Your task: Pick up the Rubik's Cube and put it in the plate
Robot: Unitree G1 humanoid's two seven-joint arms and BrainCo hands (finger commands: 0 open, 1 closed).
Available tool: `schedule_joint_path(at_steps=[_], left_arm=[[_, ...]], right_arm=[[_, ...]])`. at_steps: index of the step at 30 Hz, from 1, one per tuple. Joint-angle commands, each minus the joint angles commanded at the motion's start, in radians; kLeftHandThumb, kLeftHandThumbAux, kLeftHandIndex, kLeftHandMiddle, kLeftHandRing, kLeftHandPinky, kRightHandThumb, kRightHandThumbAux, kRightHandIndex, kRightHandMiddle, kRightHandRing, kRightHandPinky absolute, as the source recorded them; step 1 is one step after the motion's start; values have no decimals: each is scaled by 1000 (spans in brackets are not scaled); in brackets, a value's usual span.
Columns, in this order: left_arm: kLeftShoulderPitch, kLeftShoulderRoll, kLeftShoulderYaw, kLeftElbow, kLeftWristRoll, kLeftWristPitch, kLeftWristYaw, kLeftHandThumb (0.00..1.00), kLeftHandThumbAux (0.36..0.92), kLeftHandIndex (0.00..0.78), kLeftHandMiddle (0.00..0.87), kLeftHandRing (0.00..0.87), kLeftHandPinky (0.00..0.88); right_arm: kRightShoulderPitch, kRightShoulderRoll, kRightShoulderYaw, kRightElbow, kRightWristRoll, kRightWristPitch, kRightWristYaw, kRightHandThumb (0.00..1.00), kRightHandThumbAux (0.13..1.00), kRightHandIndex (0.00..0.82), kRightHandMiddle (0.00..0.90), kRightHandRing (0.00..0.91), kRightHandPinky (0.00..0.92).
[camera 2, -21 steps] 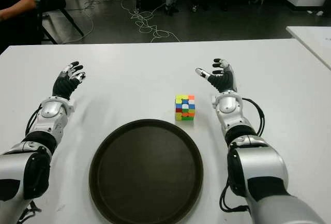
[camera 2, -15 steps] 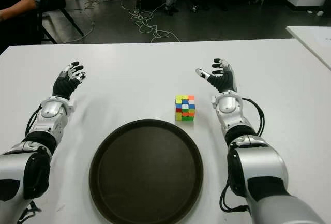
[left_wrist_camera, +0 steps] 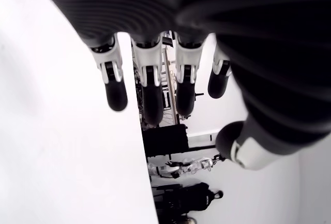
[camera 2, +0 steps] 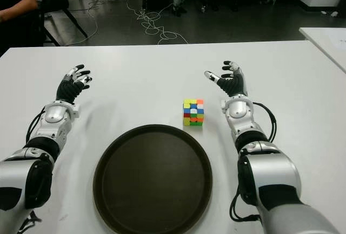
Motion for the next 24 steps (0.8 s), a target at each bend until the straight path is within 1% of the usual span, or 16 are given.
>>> schedule_joint_path(at_steps=[1,3,6,11,16,17,19,21,24], left_arm=[[0,0,-1,0,1,-1,6,466,582,159,236,258,280],[1,-2,-1,0,3,-3,15,532,579,177,252,283,305],[2,-3,1,0,2,-6,22,588,573,192,267,305,328],[3,-6,5,-1,-6,-9,24,634,560,198,278,321,346],[2,-8,11,0,-12,-5,21,645,551,190,272,316,346],[2,-8,12,0,-12,-2,19,644,551,189,270,314,345],[1,-8,13,0,-12,1,16,622,551,177,256,298,323],[1,-7,14,1,-13,2,11,591,554,162,240,276,296],[2,-7,16,1,-14,3,5,558,558,151,226,256,271]], right_arm=[[0,0,0,0,-1,0,-6,158,621,247,295,346,380],[1,1,1,0,-3,1,-16,208,645,264,322,380,409],[2,2,3,0,-6,1,-34,269,671,274,361,419,438],[3,7,9,-1,-11,2,-74,350,694,275,398,447,451],[2,10,6,0,-6,8,-84,428,688,265,389,439,431],[2,11,4,0,-4,8,-84,432,687,263,387,437,429],[2,13,1,0,0,8,-82,407,678,247,363,406,394],[3,13,-2,0,3,9,-79,360,661,223,335,373,362],[3,14,-3,0,5,12,-75,319,647,204,314,348,335]])
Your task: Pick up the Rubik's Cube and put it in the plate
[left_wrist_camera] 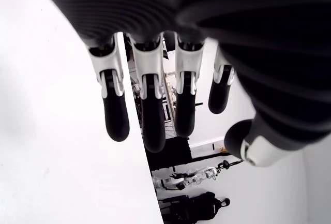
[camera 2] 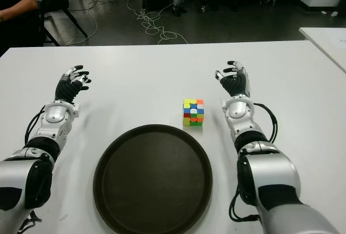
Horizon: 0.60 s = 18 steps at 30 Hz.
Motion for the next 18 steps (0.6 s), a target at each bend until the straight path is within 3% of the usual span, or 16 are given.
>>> schedule_joint_path(at_steps=[7,18], left_arm=[[-1,1,3,0,-1,0,-14,446,543,139,205,219,230],[-1,3,-1,0,4,-1,-28,365,538,120,191,197,199]], right_arm=[[-1,-5,14,2,-16,14,-9,219,609,165,283,308,280],[1,-8,34,1,-37,11,-23,177,615,157,287,309,273]])
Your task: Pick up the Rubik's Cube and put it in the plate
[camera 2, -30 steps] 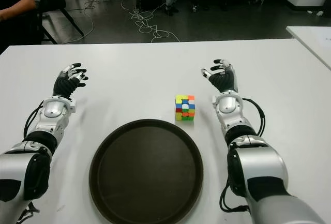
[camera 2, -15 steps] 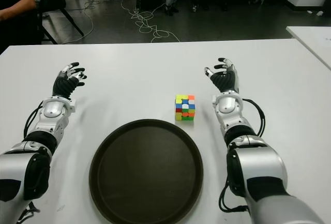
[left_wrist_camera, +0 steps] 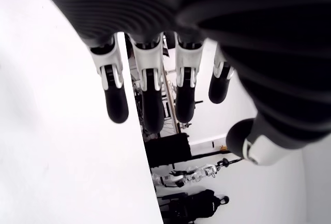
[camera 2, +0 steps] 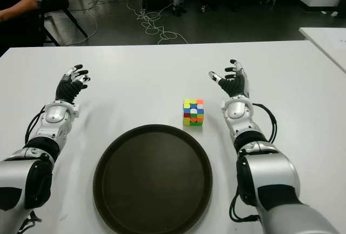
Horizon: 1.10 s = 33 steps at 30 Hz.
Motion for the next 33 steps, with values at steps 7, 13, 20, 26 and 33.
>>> schedule_joint_path(at_steps=[7,13,20,26,33], left_arm=[[0,0,7,0,-8,3,-15,333,523,112,187,188,184],[-2,-2,13,0,-14,7,-15,336,517,120,198,199,202],[-2,0,6,1,-12,3,-11,319,520,119,198,204,211],[-3,1,6,1,-13,4,-13,318,535,117,195,205,217],[-4,-1,6,0,-14,4,-15,314,545,114,197,204,211]], right_arm=[[0,-1,5,0,-8,-3,-3,154,612,164,283,308,262],[1,0,-1,0,0,-6,7,168,611,175,282,305,265],[1,1,0,0,-3,-7,2,151,626,173,290,315,258],[0,3,-7,-1,5,-5,8,164,615,172,285,312,270],[0,3,-10,-1,8,-5,14,172,615,163,284,315,279]])
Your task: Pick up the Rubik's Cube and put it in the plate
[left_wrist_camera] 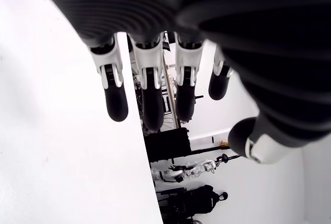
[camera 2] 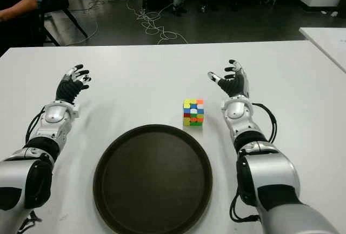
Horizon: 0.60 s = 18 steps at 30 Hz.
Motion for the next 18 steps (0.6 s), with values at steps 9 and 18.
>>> schedule_joint_path(at_steps=[9,18], left_arm=[[1,1,3,2,-3,3,-4,315,550,117,201,204,208],[1,-3,9,1,-11,2,-4,320,545,118,207,216,226]], right_arm=[[1,-1,14,0,-18,3,-17,171,623,175,291,322,282],[0,0,13,1,-14,10,-20,160,616,162,284,317,280]])
